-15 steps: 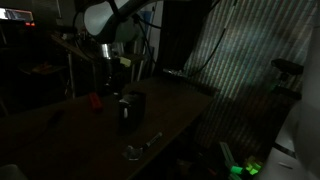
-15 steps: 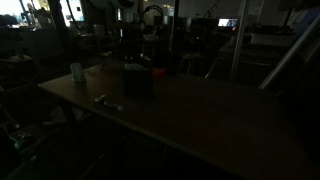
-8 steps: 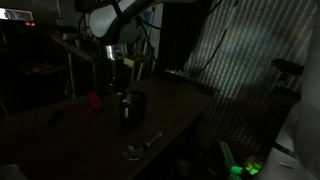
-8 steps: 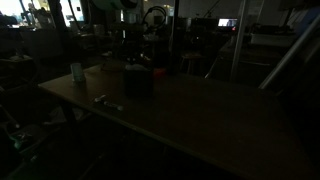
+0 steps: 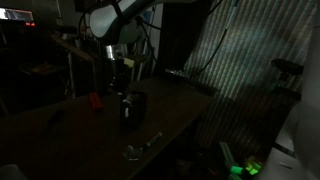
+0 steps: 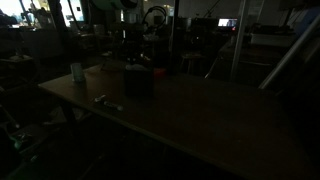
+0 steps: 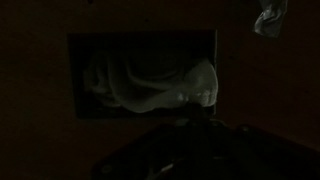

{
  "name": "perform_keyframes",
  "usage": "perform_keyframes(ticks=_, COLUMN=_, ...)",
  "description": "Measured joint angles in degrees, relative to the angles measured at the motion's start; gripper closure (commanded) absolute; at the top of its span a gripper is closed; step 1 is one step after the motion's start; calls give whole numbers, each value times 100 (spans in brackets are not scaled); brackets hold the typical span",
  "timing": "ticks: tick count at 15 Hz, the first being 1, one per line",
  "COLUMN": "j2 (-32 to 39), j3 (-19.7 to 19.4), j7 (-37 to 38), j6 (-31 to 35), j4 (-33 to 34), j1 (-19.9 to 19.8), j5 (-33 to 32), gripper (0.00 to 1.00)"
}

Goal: Put the white towel in the black box

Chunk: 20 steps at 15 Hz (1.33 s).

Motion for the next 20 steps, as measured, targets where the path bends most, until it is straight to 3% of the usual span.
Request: perform_keyframes(ticks=20, j2=-21, j3=-165, j7=18, j6=-9, j4=-272, j1=-93, j5=-84, gripper=100)
